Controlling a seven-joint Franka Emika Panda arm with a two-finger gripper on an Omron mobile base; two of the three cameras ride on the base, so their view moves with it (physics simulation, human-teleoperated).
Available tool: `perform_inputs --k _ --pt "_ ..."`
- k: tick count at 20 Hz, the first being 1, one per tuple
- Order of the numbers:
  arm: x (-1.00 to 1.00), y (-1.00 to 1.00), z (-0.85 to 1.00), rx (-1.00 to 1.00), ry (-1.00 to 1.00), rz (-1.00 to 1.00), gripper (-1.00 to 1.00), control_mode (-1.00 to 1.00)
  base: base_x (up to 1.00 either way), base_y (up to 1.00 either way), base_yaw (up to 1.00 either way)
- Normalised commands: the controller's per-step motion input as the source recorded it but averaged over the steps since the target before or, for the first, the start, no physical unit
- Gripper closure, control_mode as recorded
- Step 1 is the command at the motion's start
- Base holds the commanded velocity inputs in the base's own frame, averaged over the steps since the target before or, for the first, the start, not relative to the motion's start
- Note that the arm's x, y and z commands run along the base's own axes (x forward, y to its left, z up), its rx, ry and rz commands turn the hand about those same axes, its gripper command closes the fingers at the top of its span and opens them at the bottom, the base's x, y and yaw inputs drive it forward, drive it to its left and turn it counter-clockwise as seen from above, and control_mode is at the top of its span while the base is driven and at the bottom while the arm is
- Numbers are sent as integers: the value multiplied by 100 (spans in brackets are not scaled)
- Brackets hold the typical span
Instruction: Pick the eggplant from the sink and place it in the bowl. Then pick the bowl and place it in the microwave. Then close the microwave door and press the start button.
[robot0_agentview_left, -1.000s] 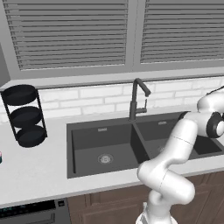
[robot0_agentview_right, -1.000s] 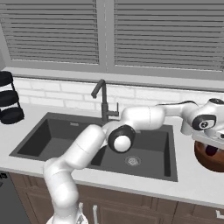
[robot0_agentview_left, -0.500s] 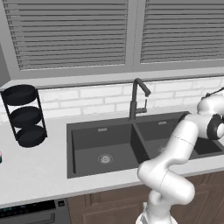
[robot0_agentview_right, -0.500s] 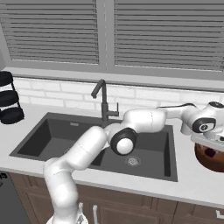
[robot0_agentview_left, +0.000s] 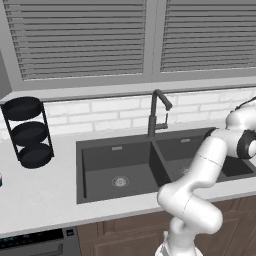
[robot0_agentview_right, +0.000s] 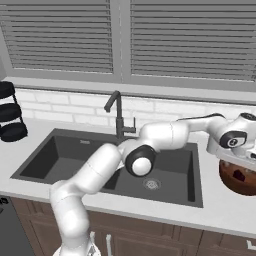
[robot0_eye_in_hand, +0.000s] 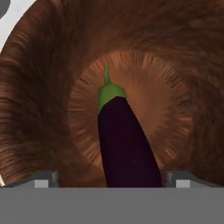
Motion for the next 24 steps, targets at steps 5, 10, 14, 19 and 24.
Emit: perform_inputs --k 5,10,14,19,24 --pt "-9 53 41 0 -9 0 -100 -100 0 0 0" --pt "2 58 15 0 0 2 -100 -100 0 0 0" --pt "2 39 -1 -3 0 8 -100 -100 0 0 0" --pt "24 8 -18 -4 0 13 -100 -100 0 0 0" --pt "29 0 -14 0 0 21 -100 -100 0 0 0"
